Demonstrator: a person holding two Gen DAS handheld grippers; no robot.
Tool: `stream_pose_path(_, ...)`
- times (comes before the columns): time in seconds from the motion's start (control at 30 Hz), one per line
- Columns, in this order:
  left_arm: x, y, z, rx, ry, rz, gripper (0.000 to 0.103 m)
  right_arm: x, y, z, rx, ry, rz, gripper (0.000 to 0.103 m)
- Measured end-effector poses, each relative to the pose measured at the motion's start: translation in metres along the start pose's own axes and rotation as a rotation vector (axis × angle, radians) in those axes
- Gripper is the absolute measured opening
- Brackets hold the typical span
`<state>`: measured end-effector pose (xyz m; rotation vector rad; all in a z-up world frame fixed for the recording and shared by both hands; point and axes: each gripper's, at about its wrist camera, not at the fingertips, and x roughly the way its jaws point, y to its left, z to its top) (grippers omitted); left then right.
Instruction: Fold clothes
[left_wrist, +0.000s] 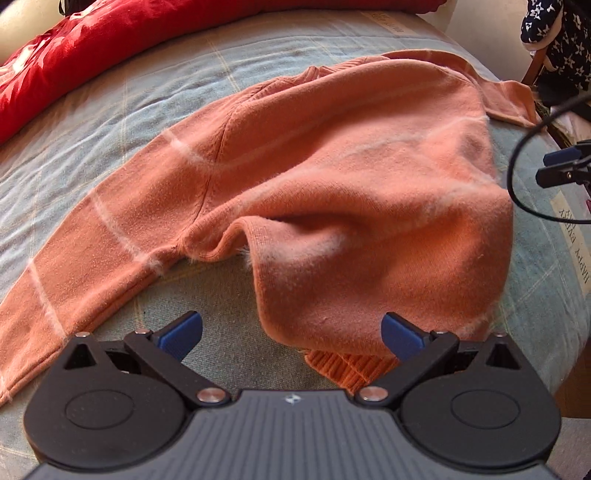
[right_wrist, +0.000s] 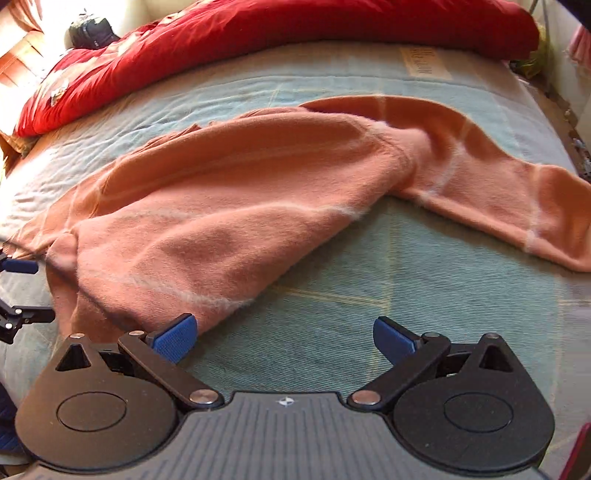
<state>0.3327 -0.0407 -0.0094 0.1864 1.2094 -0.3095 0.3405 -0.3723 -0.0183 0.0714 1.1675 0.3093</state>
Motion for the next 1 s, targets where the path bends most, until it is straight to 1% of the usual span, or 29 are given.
stream_pose_path(0.07,-0.002,-0.005,-0.002,0.013,-0.008,0.003,0.102,-0.009,-0.004,-0.002,-0.004,-0.008,-0.039,0.103)
stream_pose_path(0.2,-0.001,-0.017,-0.007,0.042,-0.018,-0.023,0.102,-0.024,-0.012,-0.006,-0.016,-0.019,-0.112,0.103)
stream_pose_path(0.27,0.002,-0.024,-0.011,0.063,-0.013,-0.028,0.102,-0.009,0.004,-0.007,-0.092,0.034,-0.053,0.103)
stream_pose_path(0.37,0.005,-0.031,-0.021,0.084,-0.001,-0.016,0.102,0.020,0.039,-0.014,-0.229,0.083,0.030,0.103)
stream_pose_path(0.4,0.005,-0.031,-0.025,0.083,0.004,-0.014,0.102,0.028,0.047,-0.014,-0.245,0.091,0.053,0.102)
stream_pose_path(0.47,0.006,-0.028,-0.031,0.075,0.014,-0.014,0.102,0.045,0.064,-0.015,-0.277,0.109,0.097,0.096)
stream_pose_path(0.53,0.005,-0.021,-0.037,0.060,0.016,0.003,0.102,0.061,0.081,-0.015,-0.308,0.126,0.142,0.088)
stream_pose_path(0.57,0.005,-0.017,-0.039,0.052,0.017,0.013,0.102,0.069,0.089,-0.015,-0.324,0.133,0.160,0.087)
stream_pose_path(0.63,0.003,-0.008,-0.042,0.028,0.012,0.027,0.102,0.075,0.098,-0.010,-0.351,0.123,0.134,0.083)
stream_pose_path(0.73,0.000,0.005,-0.043,-0.012,-0.015,0.048,0.102,0.064,0.107,0.007,-0.363,0.078,0.142,0.080)
stream_pose_path(0.8,-0.002,0.012,-0.040,-0.041,-0.034,0.061,0.102,0.055,0.114,0.023,-0.372,0.038,0.144,0.080)
stream_pose_path(0.9,-0.004,0.023,-0.033,-0.081,-0.060,0.060,0.102,0.049,0.125,0.051,-0.375,-0.034,0.140,0.080)
stream_pose_path(0.97,-0.005,0.032,-0.029,-0.102,-0.073,0.061,0.102,0.053,0.129,0.071,-0.372,-0.075,0.140,0.080)
stream_pose_path(1.0,-0.005,0.036,-0.028,-0.109,-0.076,0.066,0.102,0.060,0.130,0.080,-0.362,-0.081,0.142,0.080)
